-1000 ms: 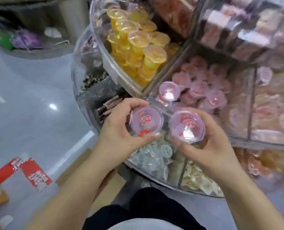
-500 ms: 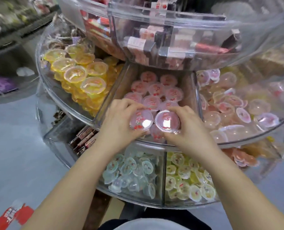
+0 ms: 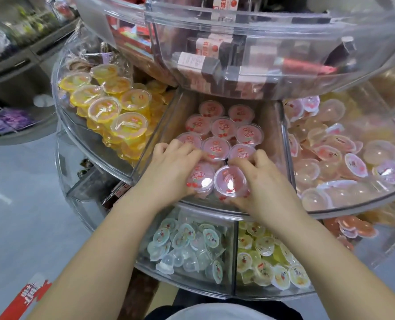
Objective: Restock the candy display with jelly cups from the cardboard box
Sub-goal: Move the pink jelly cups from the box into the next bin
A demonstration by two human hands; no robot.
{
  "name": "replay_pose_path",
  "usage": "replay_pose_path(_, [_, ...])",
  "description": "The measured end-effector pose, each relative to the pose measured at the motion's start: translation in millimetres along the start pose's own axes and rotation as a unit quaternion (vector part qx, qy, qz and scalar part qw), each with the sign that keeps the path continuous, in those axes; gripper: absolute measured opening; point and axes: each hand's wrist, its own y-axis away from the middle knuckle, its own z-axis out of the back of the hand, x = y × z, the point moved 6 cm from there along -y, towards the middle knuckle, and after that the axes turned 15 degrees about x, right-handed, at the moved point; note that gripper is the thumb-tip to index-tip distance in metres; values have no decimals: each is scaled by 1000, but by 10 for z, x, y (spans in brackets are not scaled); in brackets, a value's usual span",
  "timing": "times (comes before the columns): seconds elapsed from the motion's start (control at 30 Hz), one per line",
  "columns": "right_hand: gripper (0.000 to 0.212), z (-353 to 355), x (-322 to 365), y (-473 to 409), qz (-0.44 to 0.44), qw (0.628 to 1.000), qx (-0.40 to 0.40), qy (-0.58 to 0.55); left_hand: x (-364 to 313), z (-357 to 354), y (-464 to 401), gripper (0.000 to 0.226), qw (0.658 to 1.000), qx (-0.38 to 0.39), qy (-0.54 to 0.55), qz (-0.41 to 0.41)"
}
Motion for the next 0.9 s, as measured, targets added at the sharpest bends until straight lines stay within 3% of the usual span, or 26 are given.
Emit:
replay_pose_path(0.13, [67,29,44,-65,10,1000,-5,20,18,21,13,63,1000,-17,16,8])
replay_pose_path(0.3, [93,9,51,-69,62,995,63,-38,36,27,65,78,999,-13,43,-1])
replay_pose_path(0.43, [78,47,52,-71,113,988,101,-30,50,52,97,64,997,-6,57,-50])
replay_pose_path(0.7, [71,66,26,-185,73,993,82,-37,54,49,19,54,995,-12,81,-61])
replay_pose_path(0.9, [78,57,-27,-183,56,989,105,-88,55,59,69,50,992,-26,99,-79])
